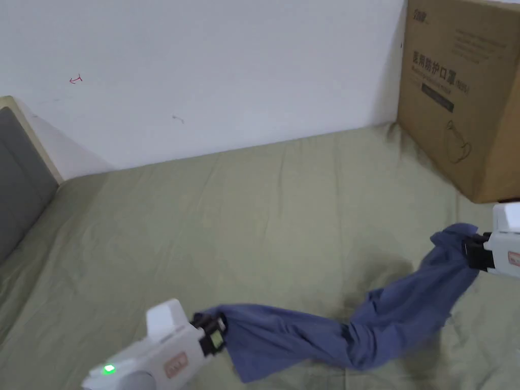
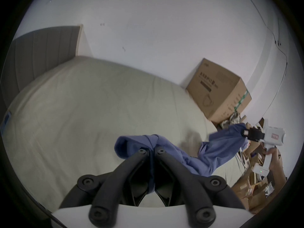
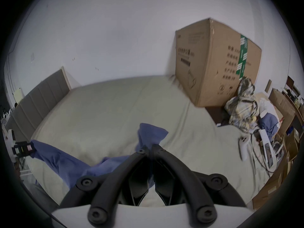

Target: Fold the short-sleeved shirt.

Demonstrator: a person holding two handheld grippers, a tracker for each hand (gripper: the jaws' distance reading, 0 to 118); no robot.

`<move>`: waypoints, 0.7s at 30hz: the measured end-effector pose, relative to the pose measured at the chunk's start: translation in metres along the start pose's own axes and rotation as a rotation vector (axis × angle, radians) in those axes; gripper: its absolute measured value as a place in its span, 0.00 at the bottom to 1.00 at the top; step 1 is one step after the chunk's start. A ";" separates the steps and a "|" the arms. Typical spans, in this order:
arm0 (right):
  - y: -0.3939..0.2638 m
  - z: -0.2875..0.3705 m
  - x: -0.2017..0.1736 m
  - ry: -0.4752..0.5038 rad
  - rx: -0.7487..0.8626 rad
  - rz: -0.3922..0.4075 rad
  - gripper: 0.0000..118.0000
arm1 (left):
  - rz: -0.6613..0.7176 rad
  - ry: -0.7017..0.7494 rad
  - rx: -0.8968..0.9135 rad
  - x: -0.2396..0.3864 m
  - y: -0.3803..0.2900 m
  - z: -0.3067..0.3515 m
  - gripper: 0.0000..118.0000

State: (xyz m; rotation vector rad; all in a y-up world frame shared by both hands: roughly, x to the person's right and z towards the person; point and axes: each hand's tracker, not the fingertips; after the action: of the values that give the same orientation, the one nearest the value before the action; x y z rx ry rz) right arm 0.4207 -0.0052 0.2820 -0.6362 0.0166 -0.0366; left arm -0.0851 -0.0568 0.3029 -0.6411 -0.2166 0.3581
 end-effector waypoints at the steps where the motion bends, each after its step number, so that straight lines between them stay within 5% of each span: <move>1: 0.008 0.006 0.001 -0.009 0.022 -0.003 0.01 | -0.003 0.009 0.024 -0.002 0.014 0.003 0.01; 21: 0.191 0.012 -0.035 0.000 0.322 0.018 0.01 | -0.093 0.173 0.310 0.014 0.283 0.005 0.01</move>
State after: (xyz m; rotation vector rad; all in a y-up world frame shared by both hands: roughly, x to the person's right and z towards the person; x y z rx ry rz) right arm 0.3915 0.1567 0.1781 -0.3144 0.0159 -0.0215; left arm -0.1473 0.1617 0.1333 -0.3518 -0.0236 0.2379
